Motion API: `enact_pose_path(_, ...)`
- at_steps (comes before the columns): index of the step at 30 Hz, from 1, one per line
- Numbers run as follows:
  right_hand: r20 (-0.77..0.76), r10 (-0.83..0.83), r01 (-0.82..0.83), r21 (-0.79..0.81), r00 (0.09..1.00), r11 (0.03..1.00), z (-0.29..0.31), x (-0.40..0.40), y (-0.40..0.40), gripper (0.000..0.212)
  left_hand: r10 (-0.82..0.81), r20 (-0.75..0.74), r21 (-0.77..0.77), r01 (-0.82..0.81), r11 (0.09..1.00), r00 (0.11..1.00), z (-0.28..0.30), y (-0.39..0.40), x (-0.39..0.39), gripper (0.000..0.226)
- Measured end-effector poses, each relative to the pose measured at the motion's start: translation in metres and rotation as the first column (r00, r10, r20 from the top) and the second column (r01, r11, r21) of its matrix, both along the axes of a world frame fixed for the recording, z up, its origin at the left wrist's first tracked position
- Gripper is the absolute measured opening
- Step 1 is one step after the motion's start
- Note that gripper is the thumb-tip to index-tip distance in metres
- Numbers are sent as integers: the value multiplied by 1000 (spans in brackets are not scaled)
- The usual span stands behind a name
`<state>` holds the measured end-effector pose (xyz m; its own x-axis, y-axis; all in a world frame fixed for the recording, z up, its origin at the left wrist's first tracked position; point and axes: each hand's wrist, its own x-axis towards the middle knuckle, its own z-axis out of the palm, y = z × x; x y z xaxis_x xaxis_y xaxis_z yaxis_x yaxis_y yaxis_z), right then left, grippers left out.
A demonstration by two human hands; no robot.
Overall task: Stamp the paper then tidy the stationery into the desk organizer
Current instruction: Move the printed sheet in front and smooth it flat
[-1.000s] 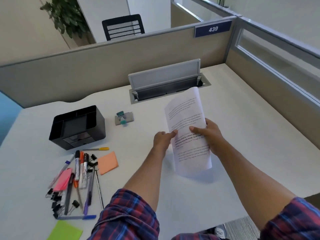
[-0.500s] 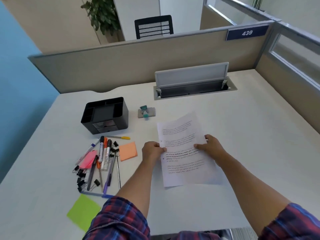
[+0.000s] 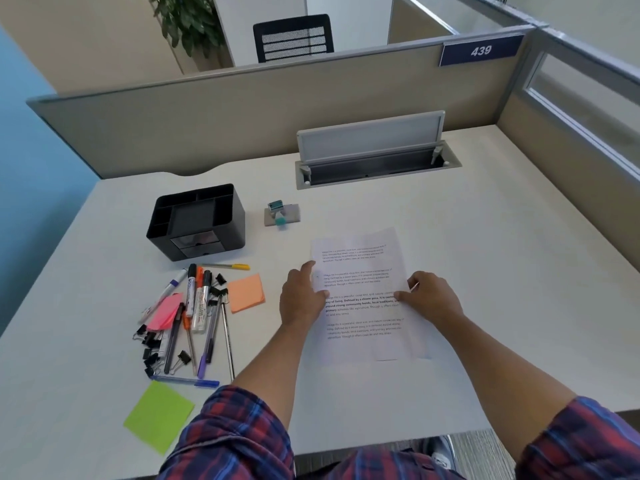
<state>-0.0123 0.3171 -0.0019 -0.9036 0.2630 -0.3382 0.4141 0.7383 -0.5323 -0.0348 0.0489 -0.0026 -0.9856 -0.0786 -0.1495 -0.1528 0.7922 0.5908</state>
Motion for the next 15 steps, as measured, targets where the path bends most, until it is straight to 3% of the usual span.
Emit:
enact_pose_path(3,9,9,-10,90,1000,996,3,5,-2,34,-90,-18,-171,86,982,996,-5,-4,-1,57)
enact_pose_path(5,-18,36,-32,206,999,978,6,7,-6,49,-196,11,-287,191,939,980,-7,-7,-1,53)
enact_pose_path(9,-75,234,-198,326,969,924,4,4,-10,81,-315,123,-336,339,879,941,-14,-11,0,54)
enact_pose_path(13,-9,382,-364,282,924,888,-4,3,-9,76,-336,113,-362,354,862,935,-18,-15,5,62)
enact_pose_path(15,-9,419,-398,295,908,869,-10,6,-8,75,-359,114,-367,375,851,926,-19,-18,8,79)
